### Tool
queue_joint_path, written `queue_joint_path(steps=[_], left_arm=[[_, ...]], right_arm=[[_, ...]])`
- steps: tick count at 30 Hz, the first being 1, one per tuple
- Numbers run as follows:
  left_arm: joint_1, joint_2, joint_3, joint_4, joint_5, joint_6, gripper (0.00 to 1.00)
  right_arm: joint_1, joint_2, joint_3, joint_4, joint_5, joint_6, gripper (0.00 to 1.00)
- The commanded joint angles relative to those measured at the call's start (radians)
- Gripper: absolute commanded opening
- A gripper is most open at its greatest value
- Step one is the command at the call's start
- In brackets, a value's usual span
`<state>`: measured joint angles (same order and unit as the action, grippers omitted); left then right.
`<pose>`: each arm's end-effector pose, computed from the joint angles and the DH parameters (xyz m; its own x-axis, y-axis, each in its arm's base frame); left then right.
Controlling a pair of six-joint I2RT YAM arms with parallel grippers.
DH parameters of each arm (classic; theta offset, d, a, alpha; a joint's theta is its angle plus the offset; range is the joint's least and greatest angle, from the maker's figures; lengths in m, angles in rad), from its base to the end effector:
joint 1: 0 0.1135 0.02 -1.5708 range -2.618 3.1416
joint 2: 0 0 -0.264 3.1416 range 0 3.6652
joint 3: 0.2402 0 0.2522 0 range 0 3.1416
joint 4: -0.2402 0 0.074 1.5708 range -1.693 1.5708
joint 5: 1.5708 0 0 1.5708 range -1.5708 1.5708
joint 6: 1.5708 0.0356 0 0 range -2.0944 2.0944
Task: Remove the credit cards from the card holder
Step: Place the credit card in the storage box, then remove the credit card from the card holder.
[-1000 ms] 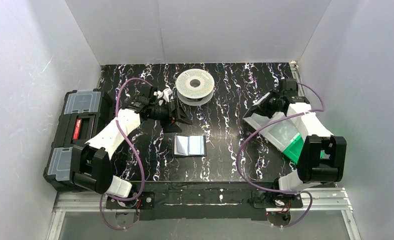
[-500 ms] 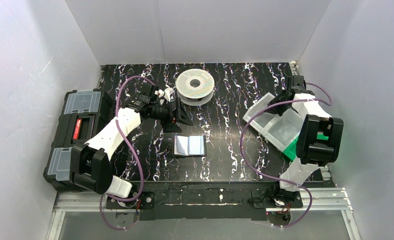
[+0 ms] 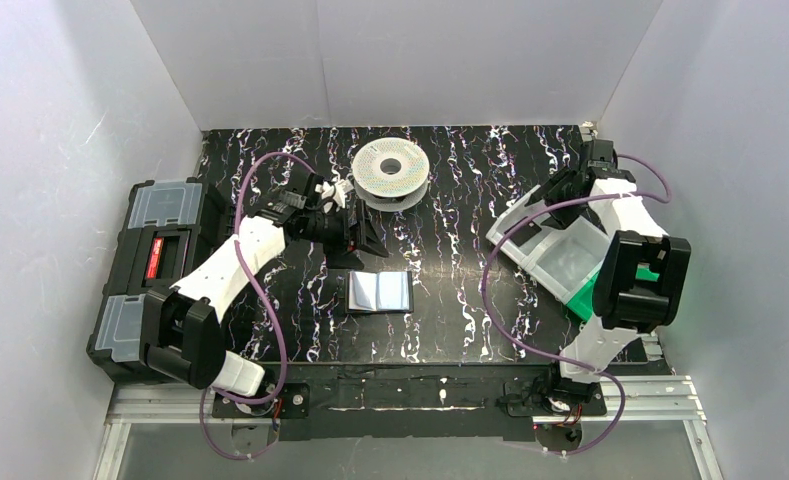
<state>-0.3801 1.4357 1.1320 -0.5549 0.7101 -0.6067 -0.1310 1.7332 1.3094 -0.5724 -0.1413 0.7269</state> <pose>0.2720 -0.1336 0.2826 -0.9634 -0.0806 -0.2555 0.1554 0.6088 -0.7780 0.3675 -0.0434 0.2363 -0.5863 0.7409 -0.3276 0.5930 0.6680 0.4495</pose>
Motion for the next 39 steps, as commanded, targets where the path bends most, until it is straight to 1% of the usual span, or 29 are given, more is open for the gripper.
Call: queue_joint_path(steps=[1,4,8,11,15,19,20,23,27,30,31,32,34,35,36,37,39], left_arm=[[-0.04,0.005,0.011,-0.056,-0.09,0.038,0.79],[-0.088,0.042,0.026,-0.082,-0.18,0.048,0.77],[-0.167,0.09,0.061,-0.113,-0.357,0.054,0.72],[-0.236,0.123,0.084,-0.133,-0.491,0.061,0.7],[-0.312,0.198,0.119,-0.146,-0.614,0.067,0.63],[-0.378,0.279,0.174,-0.167,-0.692,0.064,0.61],[-0.389,0.297,0.182,-0.169,-0.733,0.062,0.61],[-0.413,0.353,0.201,-0.175,-0.786,0.059,0.59],[-0.438,0.449,0.234,-0.173,-0.81,0.06,0.55],[-0.441,0.497,0.221,-0.162,-0.829,0.052,0.52],[-0.441,0.514,0.214,-0.163,-0.845,0.049,0.49],[-0.439,0.518,0.201,-0.162,-0.861,0.041,0.41],[-0.44,0.513,0.191,-0.159,-0.862,0.04,0.27],[-0.432,0.511,0.179,-0.152,-0.853,0.039,0.17],[-0.42,0.505,0.166,-0.136,-0.829,0.038,0.11],[-0.377,0.482,0.121,-0.094,-0.77,0.034,0.0],[-0.34,0.461,0.083,-0.062,-0.724,0.029,0.0]], right_arm=[[0.004,-0.12,0.003,-0.039,-0.035,-0.018,0.67],[0.047,-0.18,-0.04,-0.05,-0.044,-0.017,0.68],[0.125,-0.261,-0.14,-0.024,-0.063,0.004,0.68],[0.191,-0.288,-0.204,0.0,-0.09,0.02,0.68],[0.248,-0.299,-0.268,0.035,-0.107,0.029,0.66],[0.287,-0.289,-0.307,0.053,-0.126,0.028,0.64],[0.292,-0.29,-0.317,0.059,-0.131,0.025,0.64],[0.297,-0.295,-0.347,0.075,-0.152,0.023,0.63],[0.301,-0.297,-0.358,0.076,-0.184,-0.001,0.63],[0.312,-0.3,-0.37,0.086,-0.205,-0.002,0.63],[0.323,-0.302,-0.37,0.086,-0.207,-0.001,0.62],[0.334,-0.301,-0.369,0.084,-0.205,-0.002,0.62],[0.355,-0.297,-0.366,0.084,-0.204,0.0,0.62],[0.367,-0.291,-0.361,0.083,-0.204,0.0,0.62],[0.383,-0.283,-0.356,0.085,-0.205,0.003,0.62],[0.411,-0.27,-0.342,0.086,-0.207,0.009,0.62],[0.439,-0.259,-0.33,0.089,-0.208,0.015,0.62]])
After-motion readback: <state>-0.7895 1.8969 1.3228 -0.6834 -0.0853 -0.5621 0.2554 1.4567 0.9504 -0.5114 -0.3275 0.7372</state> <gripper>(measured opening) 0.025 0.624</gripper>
